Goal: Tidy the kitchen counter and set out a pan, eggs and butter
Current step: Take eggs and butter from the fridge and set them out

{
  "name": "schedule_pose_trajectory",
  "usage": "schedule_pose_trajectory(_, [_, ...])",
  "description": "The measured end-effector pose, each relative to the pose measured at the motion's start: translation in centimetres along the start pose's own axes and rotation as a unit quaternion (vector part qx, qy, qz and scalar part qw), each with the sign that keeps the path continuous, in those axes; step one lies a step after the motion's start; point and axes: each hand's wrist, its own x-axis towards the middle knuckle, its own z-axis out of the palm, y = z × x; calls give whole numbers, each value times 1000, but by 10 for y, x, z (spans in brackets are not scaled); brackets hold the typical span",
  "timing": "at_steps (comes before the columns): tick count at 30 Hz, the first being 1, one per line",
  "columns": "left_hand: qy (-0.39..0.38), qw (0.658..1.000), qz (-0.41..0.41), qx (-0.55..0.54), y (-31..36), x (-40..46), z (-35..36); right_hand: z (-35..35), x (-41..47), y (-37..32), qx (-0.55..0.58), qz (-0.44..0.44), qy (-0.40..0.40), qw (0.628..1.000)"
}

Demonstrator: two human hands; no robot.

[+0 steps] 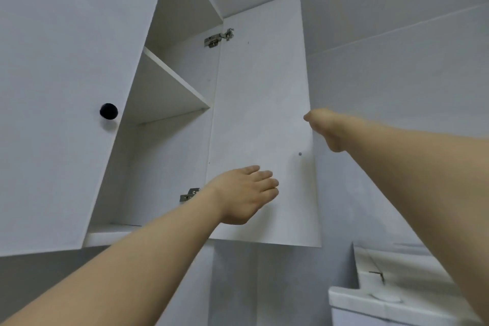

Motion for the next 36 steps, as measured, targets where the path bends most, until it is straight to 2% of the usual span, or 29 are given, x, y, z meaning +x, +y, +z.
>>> schedule_pose_trajectory(7, [-1, 995, 93, 18, 36, 61, -2, -2, 13, 5, -1, 74, -19, 997])
schedule_pose_trajectory(16, [-36, 994, 96, 25, 44, 85, 14, 4, 22, 22, 40, 96, -43, 994])
schedule_pose_trajectory(25, [37, 991, 99, 77, 52, 78, 3, -2, 12, 14, 50, 89, -8, 995])
schedule_pose_trajectory(32, [124, 984, 127, 25, 36, 38, -18, 15, -6, -8, 40, 52, 9, 998])
schedule_pose_trajectory(36, [138, 982, 125, 23, 23, 2, -28, 15, -20, -21, 47, 3, -6, 999])
